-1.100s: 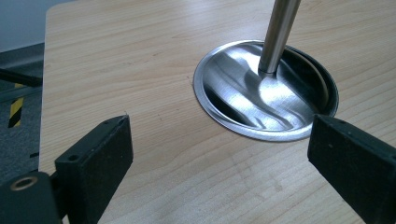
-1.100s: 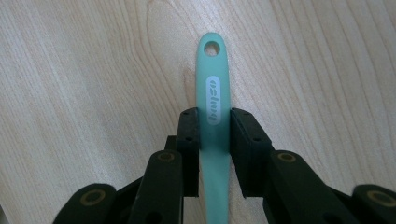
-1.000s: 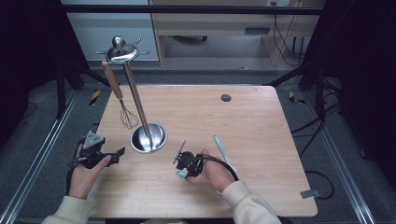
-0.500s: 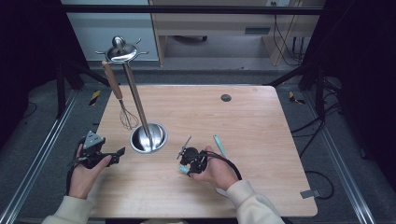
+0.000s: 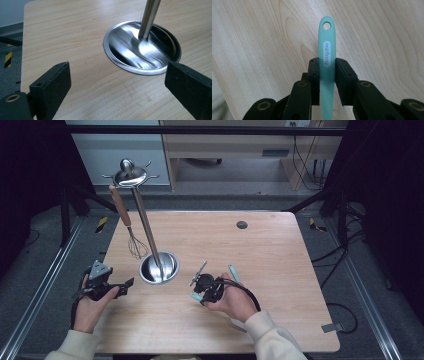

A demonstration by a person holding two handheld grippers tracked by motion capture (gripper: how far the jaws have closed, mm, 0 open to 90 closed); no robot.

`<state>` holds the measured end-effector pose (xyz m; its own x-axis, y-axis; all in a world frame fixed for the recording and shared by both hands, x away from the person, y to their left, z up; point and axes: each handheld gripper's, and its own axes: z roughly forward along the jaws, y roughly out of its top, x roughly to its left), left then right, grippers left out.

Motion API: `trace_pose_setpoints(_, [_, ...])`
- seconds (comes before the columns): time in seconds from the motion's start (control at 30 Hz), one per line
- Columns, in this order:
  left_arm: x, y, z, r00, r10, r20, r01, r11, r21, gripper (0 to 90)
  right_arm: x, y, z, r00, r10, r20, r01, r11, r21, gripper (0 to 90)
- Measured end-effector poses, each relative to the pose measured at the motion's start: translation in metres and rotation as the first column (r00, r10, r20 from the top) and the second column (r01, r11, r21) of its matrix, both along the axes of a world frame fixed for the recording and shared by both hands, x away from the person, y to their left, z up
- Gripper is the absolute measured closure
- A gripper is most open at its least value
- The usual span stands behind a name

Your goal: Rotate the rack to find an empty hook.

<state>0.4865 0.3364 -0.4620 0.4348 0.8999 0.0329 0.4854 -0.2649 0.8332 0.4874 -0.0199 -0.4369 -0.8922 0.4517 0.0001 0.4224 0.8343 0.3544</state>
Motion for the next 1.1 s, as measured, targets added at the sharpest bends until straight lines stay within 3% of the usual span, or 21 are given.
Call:
trace_pose_setpoints(0.53, [0.0, 0.0, 0.0, 1.0, -0.001, -0.002, 0.001, 1.0, 0.0, 6.4, 0.001, 0.005, 0.045, 0.9951, -0.032, 0.093, 0.024, 0.9953, 0.094, 74.9])
trace_pose_setpoints(1.1, [-0.001, 0.001, 0.001, 1.0, -0.006, 0.0, 0.006, 1.0, 0.007, 6.4, -0.001, 0.02, 0.084, 0.9781, -0.063, 0.198, 0.017, 0.9732, 0.229, 74.9])
